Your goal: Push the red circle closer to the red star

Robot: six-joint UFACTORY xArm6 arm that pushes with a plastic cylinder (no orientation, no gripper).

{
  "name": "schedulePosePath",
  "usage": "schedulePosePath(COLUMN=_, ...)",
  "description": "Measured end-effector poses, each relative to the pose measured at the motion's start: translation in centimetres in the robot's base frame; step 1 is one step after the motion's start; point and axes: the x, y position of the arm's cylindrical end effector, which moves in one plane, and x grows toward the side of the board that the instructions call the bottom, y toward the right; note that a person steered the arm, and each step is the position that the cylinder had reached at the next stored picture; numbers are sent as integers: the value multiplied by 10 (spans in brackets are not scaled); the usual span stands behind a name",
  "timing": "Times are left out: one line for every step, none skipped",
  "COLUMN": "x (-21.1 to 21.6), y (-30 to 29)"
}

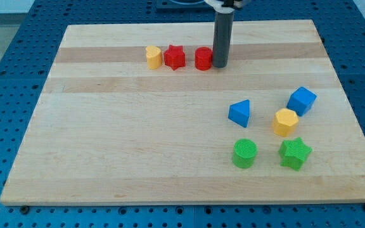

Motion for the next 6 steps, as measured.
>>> schedulePosePath(x=-1, y=-4)
schedulePosePath(x=-1, y=-5)
schedulePosePath(x=-1, y=-9)
schedulePosePath(x=-1, y=-14)
schedulePosePath(x=-1, y=-17)
schedulePosePath(x=-1, y=-17)
